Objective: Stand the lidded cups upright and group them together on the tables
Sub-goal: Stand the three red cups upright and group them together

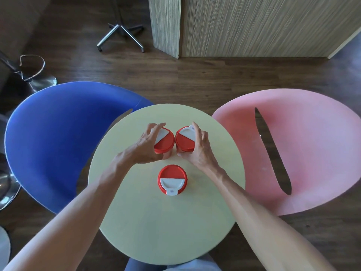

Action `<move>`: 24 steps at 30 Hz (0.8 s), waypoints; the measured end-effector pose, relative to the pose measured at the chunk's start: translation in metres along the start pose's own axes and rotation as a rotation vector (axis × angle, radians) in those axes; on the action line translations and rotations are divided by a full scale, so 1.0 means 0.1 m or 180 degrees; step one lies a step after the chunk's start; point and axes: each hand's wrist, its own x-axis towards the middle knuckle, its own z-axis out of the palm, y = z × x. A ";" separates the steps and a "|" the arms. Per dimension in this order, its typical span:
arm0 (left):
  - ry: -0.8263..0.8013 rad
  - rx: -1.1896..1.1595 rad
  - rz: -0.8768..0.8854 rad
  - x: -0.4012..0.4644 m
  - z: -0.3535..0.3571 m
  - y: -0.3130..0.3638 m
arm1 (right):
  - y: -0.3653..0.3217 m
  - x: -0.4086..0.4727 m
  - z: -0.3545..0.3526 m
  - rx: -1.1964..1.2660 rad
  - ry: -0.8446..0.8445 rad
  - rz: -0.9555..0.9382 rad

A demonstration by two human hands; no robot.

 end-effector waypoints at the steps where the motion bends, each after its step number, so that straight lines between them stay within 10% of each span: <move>1: 0.0029 -0.0022 0.0015 -0.01 0.00 0.00 | 0.00 0.00 0.00 -0.0011 0.0008 -0.0016; 10: 0.1854 -0.0815 -0.0763 -0.76 0.66 -0.18 | 0.32 -0.71 0.03 0.0381 -0.0014 0.0657; 16: 0.0686 -0.1048 -0.0526 -1.18 1.23 -0.20 | 0.43 -1.14 0.28 0.0614 -0.0937 0.0824; 24: 0.0743 -0.1427 -0.0433 -1.09 1.26 -0.09 | 0.21 -1.02 0.40 0.0712 -0.0787 0.0448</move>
